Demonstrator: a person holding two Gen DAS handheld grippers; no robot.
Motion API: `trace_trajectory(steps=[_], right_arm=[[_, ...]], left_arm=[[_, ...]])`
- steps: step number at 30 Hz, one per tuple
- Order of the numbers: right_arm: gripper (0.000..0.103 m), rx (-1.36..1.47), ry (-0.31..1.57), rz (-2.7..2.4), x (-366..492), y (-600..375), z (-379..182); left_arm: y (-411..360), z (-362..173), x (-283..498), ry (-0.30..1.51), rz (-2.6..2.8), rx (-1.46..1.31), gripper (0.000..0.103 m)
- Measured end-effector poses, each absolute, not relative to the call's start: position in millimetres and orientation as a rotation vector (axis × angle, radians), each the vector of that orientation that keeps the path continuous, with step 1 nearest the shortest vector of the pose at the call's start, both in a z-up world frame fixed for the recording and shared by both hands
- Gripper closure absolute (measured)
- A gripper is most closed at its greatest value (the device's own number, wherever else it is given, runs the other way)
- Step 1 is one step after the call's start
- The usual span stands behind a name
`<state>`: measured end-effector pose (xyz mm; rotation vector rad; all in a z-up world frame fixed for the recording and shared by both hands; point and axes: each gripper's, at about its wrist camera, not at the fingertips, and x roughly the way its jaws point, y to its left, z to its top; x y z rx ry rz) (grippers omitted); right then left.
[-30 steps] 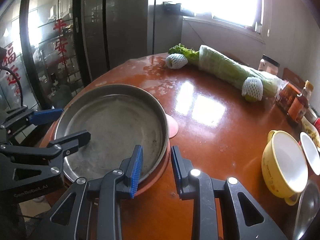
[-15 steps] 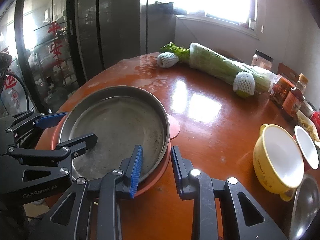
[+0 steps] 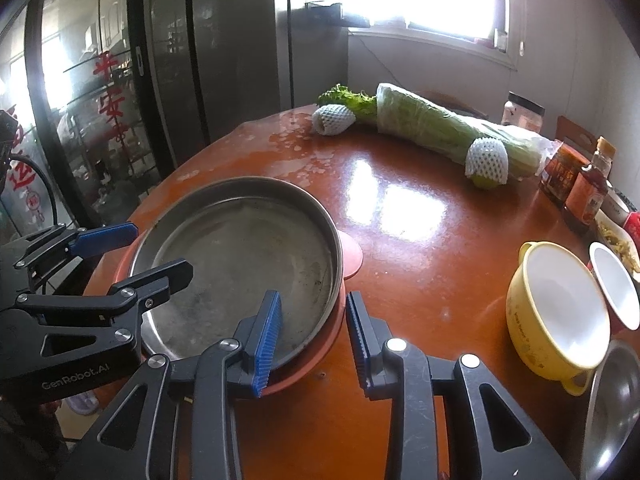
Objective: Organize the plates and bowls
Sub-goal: 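Lower the steel pan onto the orange plate with the left gripper, then open the left gripper to release the steel pan and withdraw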
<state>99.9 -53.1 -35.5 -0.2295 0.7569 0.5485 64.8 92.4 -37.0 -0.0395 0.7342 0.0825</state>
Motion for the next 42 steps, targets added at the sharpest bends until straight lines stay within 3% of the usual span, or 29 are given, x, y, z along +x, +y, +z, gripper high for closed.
trace_trajectory(steps=[14,23,42], right_arm=[[0.062,-0.222,0.713,0.540,87.5,-58.8,-15.6],[0.053,-0.179,0.652,0.520,71.5,-83.6,7.9],[0.041,-0.057,0.519,0.342,36.0,-193.2,50.7]], left_arm=[[92.6,-12.9,46.9,0.676,0.099,-0.043,0.025],[72.6,8.7,35.6,0.627,0.087,-0.030,0.021],[-18.8,40.0,33.0,0.594,-0.082,0.004,0.020]])
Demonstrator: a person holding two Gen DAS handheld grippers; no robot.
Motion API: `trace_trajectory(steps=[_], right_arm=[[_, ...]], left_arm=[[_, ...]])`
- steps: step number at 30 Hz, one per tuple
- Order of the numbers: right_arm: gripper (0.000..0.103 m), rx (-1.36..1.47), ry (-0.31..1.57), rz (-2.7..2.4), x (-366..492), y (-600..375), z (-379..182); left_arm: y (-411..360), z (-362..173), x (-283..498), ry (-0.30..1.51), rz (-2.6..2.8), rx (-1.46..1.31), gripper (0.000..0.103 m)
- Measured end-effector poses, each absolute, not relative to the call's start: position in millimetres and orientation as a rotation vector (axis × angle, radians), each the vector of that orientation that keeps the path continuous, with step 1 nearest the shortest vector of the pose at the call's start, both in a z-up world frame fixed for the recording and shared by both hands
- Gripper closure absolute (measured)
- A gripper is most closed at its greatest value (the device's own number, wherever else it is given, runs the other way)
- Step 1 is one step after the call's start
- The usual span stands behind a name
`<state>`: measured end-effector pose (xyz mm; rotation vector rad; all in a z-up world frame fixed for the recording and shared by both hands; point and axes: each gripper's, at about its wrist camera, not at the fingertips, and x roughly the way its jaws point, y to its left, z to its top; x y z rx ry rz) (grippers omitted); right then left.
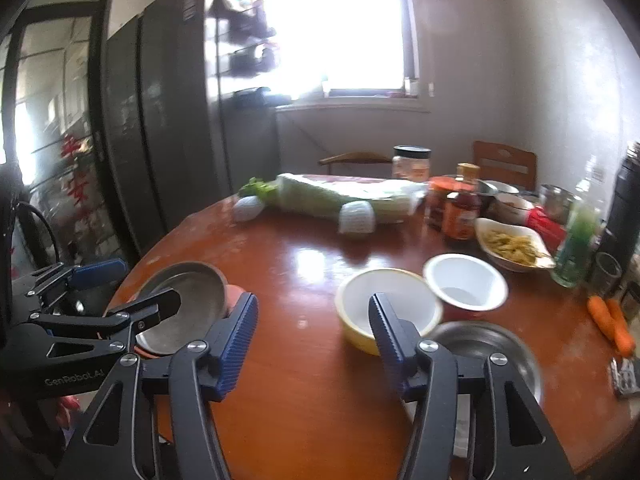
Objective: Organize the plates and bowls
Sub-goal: 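Open the left gripper to release the steel pan and withdraw, then move the left gripper to the deep steel bowl and grasp its rim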
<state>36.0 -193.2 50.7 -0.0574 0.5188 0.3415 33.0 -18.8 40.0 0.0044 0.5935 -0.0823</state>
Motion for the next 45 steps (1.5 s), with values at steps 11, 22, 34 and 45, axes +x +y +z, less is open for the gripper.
trace_trajectory(steps=[11,22,34,45], right_arm=[[0.037,0.015,0.515,0.214,31.7,-258.1,53.8],[0.037,0.033,0.551,0.081,36.5,-315.6,40.7],[0.037,0.053,0.677,0.064,70.2,-350.8,2.4],[0.059,0.070,0.741,0.065,91.7,-366.2,-25.7]], left_arm=[[-83.0,43.1,48.8,0.613,-0.217,0.023,0.020],[-132.7,14.5,71.0,0.691,-0.315,0.038,0.020],[-165.8,-16.9,99.8,0.788,-0.382,0.028,0.020],[-189.1,-38.2,116.1,0.854,-0.408,0.047,0.027]])
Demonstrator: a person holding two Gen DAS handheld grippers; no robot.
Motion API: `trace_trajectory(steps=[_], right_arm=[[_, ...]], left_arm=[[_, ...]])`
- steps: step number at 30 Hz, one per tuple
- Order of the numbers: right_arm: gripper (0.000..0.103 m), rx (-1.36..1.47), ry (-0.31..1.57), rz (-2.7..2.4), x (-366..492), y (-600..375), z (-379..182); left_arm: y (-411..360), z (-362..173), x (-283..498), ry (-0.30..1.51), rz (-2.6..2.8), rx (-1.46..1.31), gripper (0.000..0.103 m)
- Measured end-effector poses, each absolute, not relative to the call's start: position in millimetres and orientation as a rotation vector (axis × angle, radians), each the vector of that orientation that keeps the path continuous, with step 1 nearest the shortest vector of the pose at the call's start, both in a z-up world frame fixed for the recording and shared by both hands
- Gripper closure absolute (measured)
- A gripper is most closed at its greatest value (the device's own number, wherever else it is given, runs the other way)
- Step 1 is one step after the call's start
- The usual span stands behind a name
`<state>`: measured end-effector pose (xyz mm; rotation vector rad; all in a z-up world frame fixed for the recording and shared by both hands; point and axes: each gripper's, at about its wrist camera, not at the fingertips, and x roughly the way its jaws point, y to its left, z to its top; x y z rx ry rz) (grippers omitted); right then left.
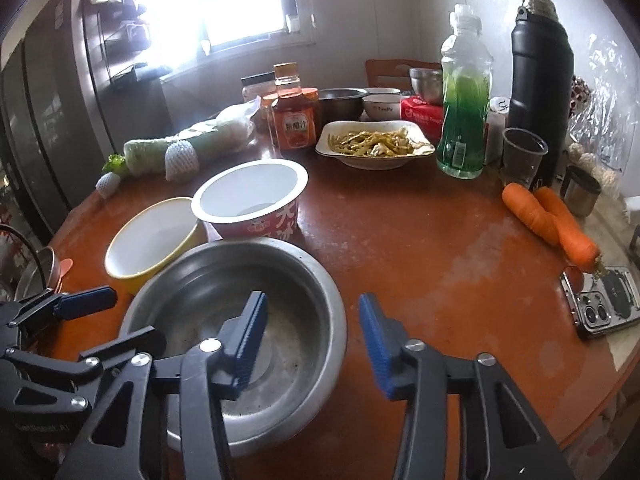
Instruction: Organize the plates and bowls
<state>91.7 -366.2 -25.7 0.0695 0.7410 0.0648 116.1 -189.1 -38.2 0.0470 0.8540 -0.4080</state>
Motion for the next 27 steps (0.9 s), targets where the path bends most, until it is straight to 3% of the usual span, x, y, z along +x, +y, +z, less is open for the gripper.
trace_trajectory(steps=[5,9,27], right_arm=[[0.076,0.077,0.752,0.069,94.9,-368.5,-30.3],[0.078,0.077,0.751,0.071,93.5,-367.3,-31.3],[0.077,0.037,0.757,0.146,50.2,-327.0,-20.5]], left_arm=[[-195.7,-43.7,115.9,0.868,-0.420,0.063,0.044],[-196.7,-45.8,116.8,0.878,-0.446,0.043,0.069],[-151.6,-35.1,79.4,0.879,-0.414,0.037,0.069]])
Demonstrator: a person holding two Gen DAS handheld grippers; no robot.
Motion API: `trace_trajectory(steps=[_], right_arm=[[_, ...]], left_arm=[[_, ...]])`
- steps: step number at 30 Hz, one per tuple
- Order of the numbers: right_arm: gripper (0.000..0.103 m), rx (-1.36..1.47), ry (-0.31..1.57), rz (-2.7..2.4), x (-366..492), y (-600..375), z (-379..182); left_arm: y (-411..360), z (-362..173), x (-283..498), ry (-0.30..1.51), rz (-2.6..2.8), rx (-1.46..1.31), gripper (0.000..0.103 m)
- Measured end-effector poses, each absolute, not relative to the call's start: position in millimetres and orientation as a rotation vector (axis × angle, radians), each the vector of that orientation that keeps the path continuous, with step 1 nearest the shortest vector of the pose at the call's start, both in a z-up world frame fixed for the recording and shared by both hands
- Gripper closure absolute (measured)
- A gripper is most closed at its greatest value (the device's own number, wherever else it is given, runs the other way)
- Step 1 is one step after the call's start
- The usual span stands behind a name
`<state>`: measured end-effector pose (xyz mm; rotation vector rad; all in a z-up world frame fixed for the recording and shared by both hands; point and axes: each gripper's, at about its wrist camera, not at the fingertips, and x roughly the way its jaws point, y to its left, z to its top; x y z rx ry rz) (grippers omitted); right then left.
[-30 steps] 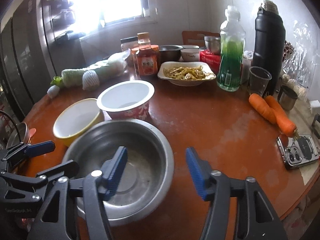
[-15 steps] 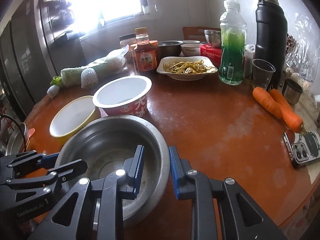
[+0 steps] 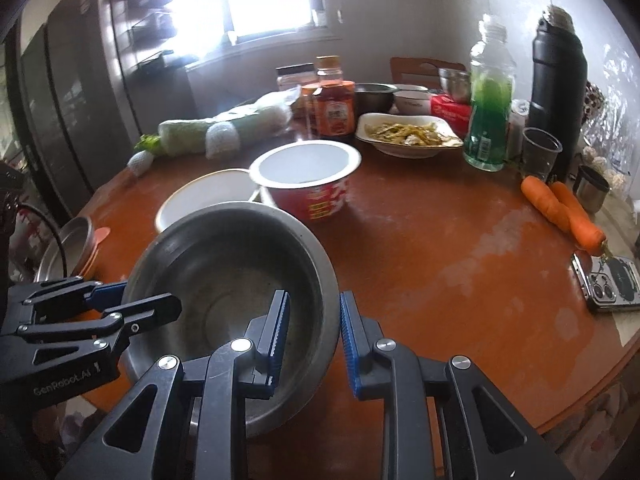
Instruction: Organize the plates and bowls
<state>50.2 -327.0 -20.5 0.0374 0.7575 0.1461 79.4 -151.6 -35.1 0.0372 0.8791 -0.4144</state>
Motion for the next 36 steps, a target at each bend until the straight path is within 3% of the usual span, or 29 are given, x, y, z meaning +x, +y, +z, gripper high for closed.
trace_trajectory(steps=[28,33,36], right_arm=[[0.075,-0.022,0.799,0.257,48.7,-270.8,-31.5],[0.075,-0.002,0.816,0.258,53.1,-273.0,-34.5],[0.068,0.029,0.822,0.265,55.5,-277.2,-33.2]], left_arm=[[-97.2,-48.0,75.2,0.900,-0.343,-0.021,0.068],[-94.7,-45.7,75.8,0.884,-0.352,-0.022,0.060],[-94.1,-42.5,75.4,0.865,-0.356,-0.004,0.053]])
